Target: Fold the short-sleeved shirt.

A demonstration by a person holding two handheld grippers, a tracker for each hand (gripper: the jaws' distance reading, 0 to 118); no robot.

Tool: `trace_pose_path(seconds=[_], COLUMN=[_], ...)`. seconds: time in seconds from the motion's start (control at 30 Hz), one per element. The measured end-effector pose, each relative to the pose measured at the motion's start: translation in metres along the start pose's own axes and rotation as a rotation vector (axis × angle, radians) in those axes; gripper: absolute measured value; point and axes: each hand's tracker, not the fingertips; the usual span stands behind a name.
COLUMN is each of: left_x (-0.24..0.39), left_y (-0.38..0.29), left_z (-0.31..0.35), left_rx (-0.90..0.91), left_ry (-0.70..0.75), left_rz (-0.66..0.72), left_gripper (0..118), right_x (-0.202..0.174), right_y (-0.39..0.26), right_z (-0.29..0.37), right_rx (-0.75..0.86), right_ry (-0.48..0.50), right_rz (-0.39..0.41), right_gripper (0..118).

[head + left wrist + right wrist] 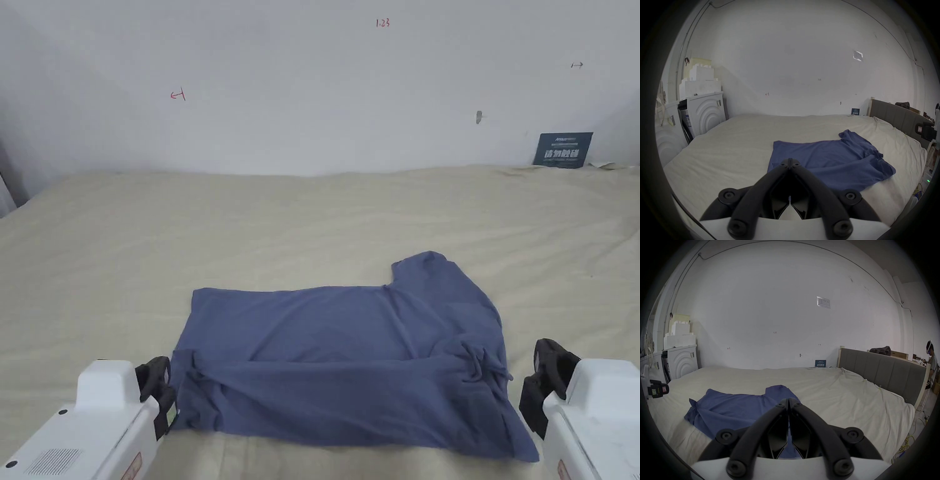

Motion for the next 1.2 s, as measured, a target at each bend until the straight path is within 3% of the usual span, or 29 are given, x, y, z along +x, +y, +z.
trace_pose_path(seconds=[0.17,0.57,0.7,0.77,0.9,0.93,1.07,1.17,1.2], left_x=[-0.008,-0.042,-0.039,-0.042,-0.044,-0.044,-0.042,-0.043,-0.043], left_y=[0.002,-0.001,-0.010,-0.013,-0.021,-0.024,-0.034,-0.040,-0.040], left_z=[-0.014,-0.145,-0.160,-0.164,-0.168,-0.169,-0.173,-0.176,-0.175], left_rx=[-0.067,-0.589,-0.653,-0.676,-0.709,-0.709,-0.737,-0.759,-0.754], left_ry=[-0.016,-0.078,-0.051,-0.043,-0.012,-0.004,0.008,0.000,0.006], left_rz=[0.024,0.085,0.084,0.091,0.067,0.058,0.034,0.056,0.067], left_gripper=[0,0,0,12,96,101,97,62,60], right_x=[-0.001,0.000,0.000,-0.001,-0.001,-0.001,-0.002,0.000,0.000], right_y=[0.003,-0.001,-0.006,-0.008,-0.014,-0.015,-0.018,-0.020,-0.020], right_z=[-0.009,-0.038,-0.048,-0.052,-0.057,-0.058,-0.058,-0.058,-0.058], right_rx=[-0.006,-0.051,-0.072,-0.084,-0.104,-0.108,-0.118,-0.130,-0.132], right_ry=[0.008,0.009,0.015,0.015,0.024,0.025,0.023,0.021,0.021], right_rz=[0.003,-0.003,-0.004,0.000,-0.010,-0.012,-0.020,-0.031,-0.033], right_gripper=[0,0,0,0,0,0,0,0,0])
